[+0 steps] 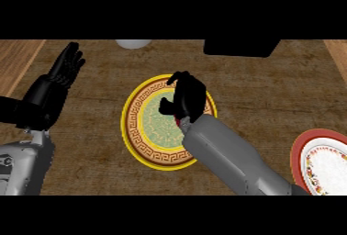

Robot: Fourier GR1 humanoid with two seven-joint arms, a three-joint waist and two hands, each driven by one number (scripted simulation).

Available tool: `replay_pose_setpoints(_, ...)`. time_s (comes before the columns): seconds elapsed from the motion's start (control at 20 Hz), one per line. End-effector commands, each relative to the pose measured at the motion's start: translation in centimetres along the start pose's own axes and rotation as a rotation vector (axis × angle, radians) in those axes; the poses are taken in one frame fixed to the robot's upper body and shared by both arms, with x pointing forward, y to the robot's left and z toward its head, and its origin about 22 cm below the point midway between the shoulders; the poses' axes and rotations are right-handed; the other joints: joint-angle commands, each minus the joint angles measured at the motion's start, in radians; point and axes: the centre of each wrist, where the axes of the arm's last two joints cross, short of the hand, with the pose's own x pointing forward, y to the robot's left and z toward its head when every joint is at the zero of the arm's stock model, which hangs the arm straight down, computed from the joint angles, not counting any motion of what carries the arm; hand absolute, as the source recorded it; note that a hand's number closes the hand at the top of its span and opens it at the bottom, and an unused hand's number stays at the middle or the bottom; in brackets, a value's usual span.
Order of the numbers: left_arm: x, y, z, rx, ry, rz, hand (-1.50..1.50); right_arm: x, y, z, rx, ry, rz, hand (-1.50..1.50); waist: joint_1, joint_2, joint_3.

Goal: Pick the pear from the plate and place it in the plate

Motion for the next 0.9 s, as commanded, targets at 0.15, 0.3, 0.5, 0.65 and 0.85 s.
replay_pose_setpoints(0.15, 0.3, 0.8, 0.4, -0.021, -0.004, -0.002, 0.00, -0.6, 1.0, -0.6, -0.021, 0.009, -0.210, -1.50, 0.016, 0.002, 0.000)
replay_pose_setpoints(0.3, -0.7, -0.5, -0.3, -0.005, -0.003, 0.003, 0.00, 0.4, 0.1, -1.5, -0.129, -0.042, -0.300, -1.50, 0.005, 0.006, 0.000)
replay_pose_setpoints(0.5, -0.4, 1.1, 0.7, -0.002, -0.004, -0.002, 0.00, 0.9, -0.5, -1.1, -0.216, -0.047, -0.468, -1.50, 0.005, -0.003, 0.001)
replay_pose_setpoints(0.65, -0.1, 0.9, 0.3, 0.015, 0.000, 0.003, 0.00, 1.1, -1.1, -0.9, -0.205, -0.047, -0.550, -1.50, -0.019, -0.007, 0.001)
replay_pose_setpoints(0.85, -1.3, 1.9, 2.6, 0.051, 0.039, -0.007, 0.00, -1.7, -0.6, 0.4, -0.250, -0.019, -0.625, -1.50, -0.056, -0.017, 0.000)
